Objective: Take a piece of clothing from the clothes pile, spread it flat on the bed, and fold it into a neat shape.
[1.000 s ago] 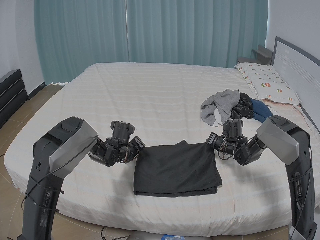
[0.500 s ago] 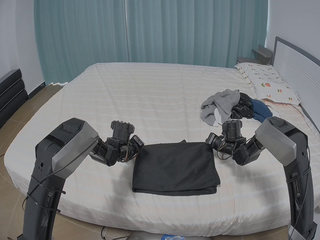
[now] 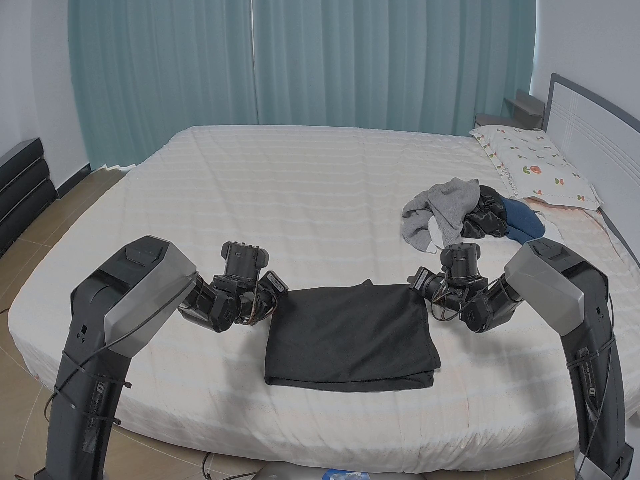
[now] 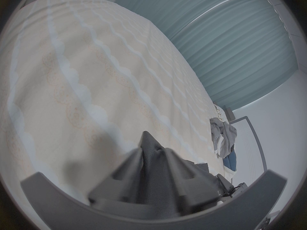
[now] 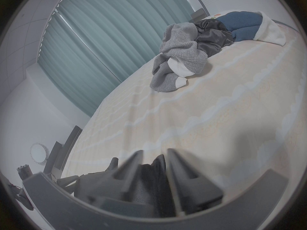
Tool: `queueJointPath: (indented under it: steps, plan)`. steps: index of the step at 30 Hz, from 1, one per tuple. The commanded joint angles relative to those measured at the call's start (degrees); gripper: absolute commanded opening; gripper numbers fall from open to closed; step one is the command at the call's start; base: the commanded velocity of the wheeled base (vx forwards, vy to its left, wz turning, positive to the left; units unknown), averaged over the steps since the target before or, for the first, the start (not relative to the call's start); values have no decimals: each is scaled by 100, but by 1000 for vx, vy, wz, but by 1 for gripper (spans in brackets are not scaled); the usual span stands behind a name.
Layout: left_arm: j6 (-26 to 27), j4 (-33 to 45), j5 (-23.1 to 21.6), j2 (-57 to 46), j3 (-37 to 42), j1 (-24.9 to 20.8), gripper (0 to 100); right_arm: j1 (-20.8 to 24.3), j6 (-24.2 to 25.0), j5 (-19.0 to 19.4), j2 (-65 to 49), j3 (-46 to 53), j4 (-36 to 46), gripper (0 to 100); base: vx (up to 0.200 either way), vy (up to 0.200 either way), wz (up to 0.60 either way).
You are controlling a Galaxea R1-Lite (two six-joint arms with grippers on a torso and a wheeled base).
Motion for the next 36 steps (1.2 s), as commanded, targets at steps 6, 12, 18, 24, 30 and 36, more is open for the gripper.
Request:
queueJointPath:
  steps: [6,12,18,24,30,36]
  plan:
    - [-20,-12,-21,-52,66,17,100,-57,302,184,-800,955,-7,100,0,0,0]
    - [-169,-74,-30,-280,426,44,100,-162,512,474,-1407,1833,-7,100,0,0,0]
    - [-450,-118,-56,-658,707,254,100,-101,574,1098,-2374,3301,-69,100,0,0,0]
    - [-521,-109,-206,-913,1077,360,100,207,530,1318,-2637,4330,-174,100,0,0,0]
    - [-521,-118,-355,-1028,1226,413,100,321,521,1327,-2453,4505,-491,100,0,0,0]
    - [-521,-118,-355,-984,1226,413,100,321,433,1318,-2461,4655,-482,0,0,0,0]
